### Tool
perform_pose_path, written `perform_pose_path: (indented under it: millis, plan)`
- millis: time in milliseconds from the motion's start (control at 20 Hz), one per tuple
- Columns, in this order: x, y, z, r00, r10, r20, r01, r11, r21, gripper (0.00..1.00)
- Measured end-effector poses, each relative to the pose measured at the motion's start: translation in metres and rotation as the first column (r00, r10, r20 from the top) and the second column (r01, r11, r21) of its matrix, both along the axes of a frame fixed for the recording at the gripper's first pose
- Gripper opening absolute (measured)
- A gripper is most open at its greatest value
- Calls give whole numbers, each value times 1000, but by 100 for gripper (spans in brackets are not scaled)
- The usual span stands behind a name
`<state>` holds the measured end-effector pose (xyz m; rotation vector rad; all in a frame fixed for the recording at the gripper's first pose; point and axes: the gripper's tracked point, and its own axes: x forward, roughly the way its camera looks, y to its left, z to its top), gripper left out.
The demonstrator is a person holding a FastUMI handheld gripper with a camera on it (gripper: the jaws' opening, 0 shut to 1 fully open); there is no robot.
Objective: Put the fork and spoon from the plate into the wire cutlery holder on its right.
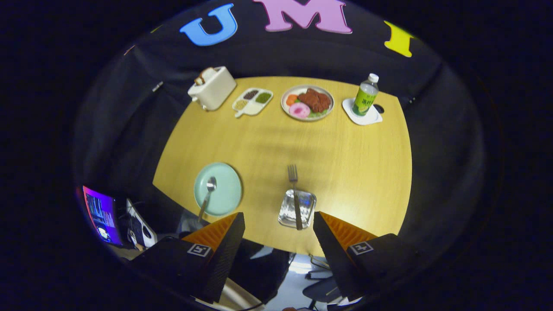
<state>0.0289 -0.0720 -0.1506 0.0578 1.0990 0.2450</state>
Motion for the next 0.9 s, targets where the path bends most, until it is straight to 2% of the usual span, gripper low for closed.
perform_pose_path:
  millis: [200,350,700,900]
  plan:
    - [6,46,15,979,-19,202,12,999,33,99]
    - [4,85,1,955,-32,296,19,999,45,99]
    - [-19,163,-92,966,-57,252,45,998,50,100]
    - [-38,207,-147,985,12,170,-15,1000,17,99]
